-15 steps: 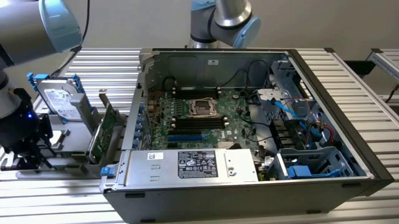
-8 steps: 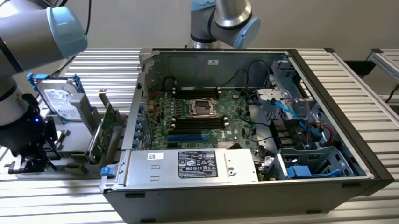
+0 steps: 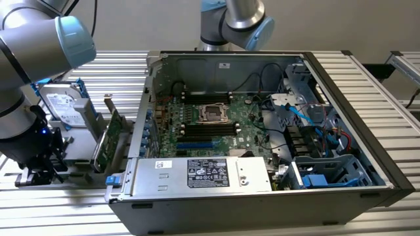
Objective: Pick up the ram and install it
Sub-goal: 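Pick up the ram and move it above insertion slot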
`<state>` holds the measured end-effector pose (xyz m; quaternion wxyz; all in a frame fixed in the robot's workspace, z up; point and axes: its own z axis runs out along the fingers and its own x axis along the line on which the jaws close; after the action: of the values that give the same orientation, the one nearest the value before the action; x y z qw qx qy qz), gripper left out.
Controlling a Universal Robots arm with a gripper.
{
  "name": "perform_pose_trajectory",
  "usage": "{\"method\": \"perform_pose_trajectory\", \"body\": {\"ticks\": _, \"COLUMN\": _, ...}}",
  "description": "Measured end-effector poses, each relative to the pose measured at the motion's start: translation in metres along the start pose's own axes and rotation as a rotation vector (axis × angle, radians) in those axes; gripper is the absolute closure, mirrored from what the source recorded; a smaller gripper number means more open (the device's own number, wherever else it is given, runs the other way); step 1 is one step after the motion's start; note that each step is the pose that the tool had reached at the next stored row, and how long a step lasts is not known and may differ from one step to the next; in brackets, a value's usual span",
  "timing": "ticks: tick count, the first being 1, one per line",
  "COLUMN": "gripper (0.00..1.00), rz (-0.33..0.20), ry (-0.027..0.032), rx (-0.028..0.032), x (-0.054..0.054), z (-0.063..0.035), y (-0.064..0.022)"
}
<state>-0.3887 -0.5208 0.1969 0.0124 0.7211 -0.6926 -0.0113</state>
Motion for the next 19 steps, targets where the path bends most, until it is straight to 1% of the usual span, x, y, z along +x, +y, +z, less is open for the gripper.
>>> {"method": "perform_pose_trajectory", "body": {"ticks": 4, "gripper": 0.64, "rz": 0.006, "ry": -0.0001, "rx": -0.0001, "x": 0.0, "z": 0.0001, "y": 0.0}}
{"method": "perform_pose_trajectory", "body": {"ticks": 10, "gripper": 0.64, "rz": 0.033, "ry": -0.0012, "rx": 0.0003, "x": -0.0001, "z": 0.0017, "y": 0.0006}}
{"method": "perform_pose_trajectory", "body": {"ticks": 19, "gripper": 0.64, "rz": 0.034, "ry": -0.0011, "rx": 0.0006, "x": -0.0001, "z": 0.0021, "y": 0.003}}
